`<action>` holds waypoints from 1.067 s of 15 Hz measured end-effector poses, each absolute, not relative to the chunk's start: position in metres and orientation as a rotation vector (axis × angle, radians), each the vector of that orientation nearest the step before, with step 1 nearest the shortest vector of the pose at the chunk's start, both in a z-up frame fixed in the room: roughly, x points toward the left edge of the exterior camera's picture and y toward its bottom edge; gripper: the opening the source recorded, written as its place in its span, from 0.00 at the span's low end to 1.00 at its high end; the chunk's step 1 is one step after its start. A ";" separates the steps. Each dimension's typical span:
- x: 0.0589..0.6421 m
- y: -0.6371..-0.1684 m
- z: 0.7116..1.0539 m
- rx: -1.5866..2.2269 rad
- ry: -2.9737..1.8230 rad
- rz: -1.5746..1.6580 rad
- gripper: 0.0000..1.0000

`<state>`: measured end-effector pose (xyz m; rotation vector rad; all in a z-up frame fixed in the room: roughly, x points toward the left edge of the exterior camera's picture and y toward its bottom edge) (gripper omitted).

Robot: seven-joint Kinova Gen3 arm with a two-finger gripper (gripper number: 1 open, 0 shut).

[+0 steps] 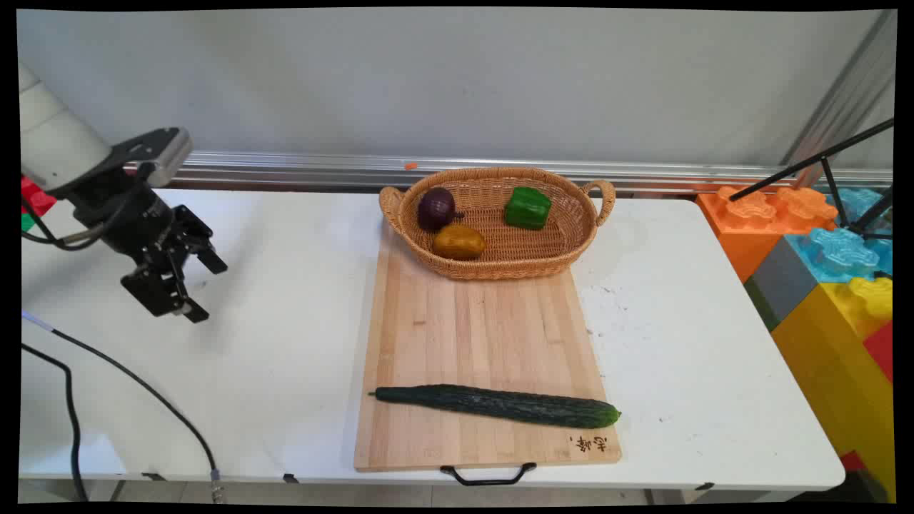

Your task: Pick up the cucumber from the cutting board

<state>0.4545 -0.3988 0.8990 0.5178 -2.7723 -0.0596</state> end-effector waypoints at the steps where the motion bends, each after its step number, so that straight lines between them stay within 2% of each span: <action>1: 0.452 -0.399 0.896 0.509 -2.762 -0.062 1.00; 6: 0.404 -0.405 0.880 0.481 -2.649 -0.098 1.00; 16: 0.230 -0.416 0.845 0.266 -2.500 -0.159 1.00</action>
